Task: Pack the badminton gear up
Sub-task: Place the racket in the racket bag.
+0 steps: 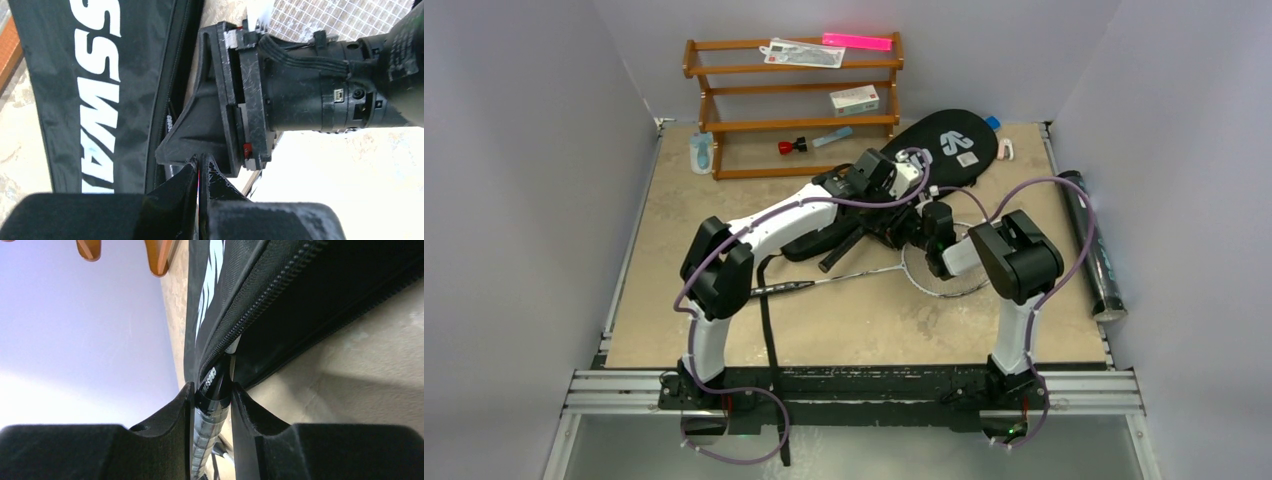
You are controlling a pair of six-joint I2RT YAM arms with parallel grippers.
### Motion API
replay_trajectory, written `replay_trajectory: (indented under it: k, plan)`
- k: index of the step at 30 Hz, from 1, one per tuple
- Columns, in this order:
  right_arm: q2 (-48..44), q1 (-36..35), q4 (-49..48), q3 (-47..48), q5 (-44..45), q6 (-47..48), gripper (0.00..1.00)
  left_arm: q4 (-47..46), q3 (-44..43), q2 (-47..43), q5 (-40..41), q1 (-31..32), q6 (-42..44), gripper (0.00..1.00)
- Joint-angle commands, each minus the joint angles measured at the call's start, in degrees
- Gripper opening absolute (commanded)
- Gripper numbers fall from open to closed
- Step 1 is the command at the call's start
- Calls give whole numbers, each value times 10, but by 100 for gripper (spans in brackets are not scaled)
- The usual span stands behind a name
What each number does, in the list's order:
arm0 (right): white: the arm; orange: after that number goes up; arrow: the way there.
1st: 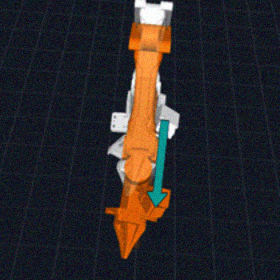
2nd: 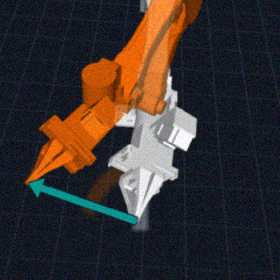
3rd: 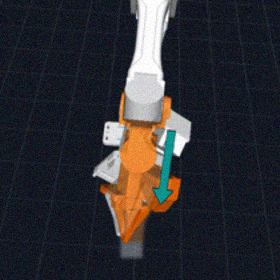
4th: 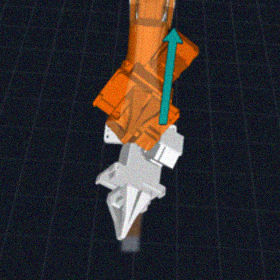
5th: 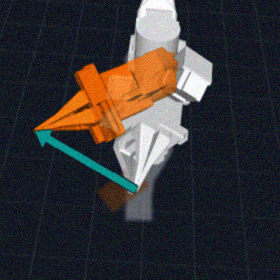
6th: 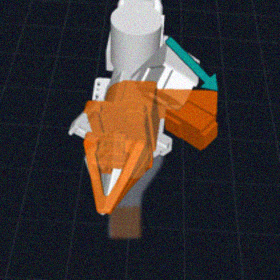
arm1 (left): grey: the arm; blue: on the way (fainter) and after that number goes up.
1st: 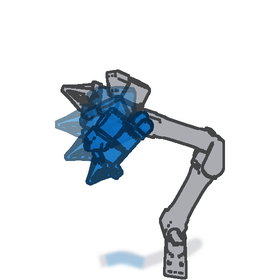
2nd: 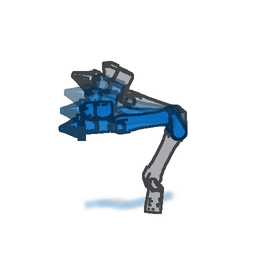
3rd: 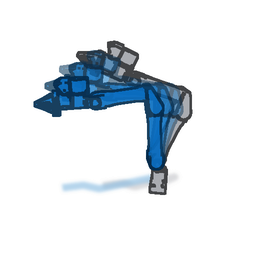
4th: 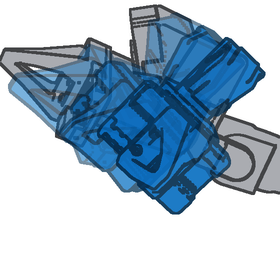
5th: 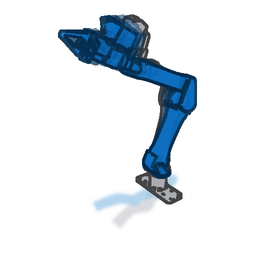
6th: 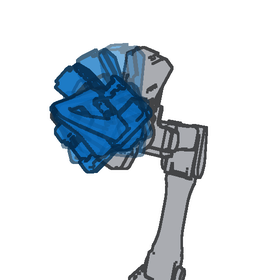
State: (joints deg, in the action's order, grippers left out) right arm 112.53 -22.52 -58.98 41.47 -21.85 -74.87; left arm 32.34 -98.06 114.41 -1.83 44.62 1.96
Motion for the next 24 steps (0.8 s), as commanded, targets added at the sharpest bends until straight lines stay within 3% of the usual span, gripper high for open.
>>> replay_trajectory:
  k: [1, 8, 13, 18, 24]
  plan:
    - [-10, 13, -40, 18, -6, 23, 0, 15, -26, 7, 44, -7, 4, 7]
    - [-39, 13, -93, -47, 4, 58, 0, -10, -13, -13, -24, -79, -11, 44]
    - [-78, 13, -105, -75, 35, 116, 0, 26, -15, -10, 33, -80, 65, 52]
    - [-91, 10, -109, -86, 38, 140, 0, -32, 56, -57, 56, -78, 121, 64]
    - [-95, 10, -121, -99, 36, 145, 0, -28, 64, -33, 92, -48, 147, 68]
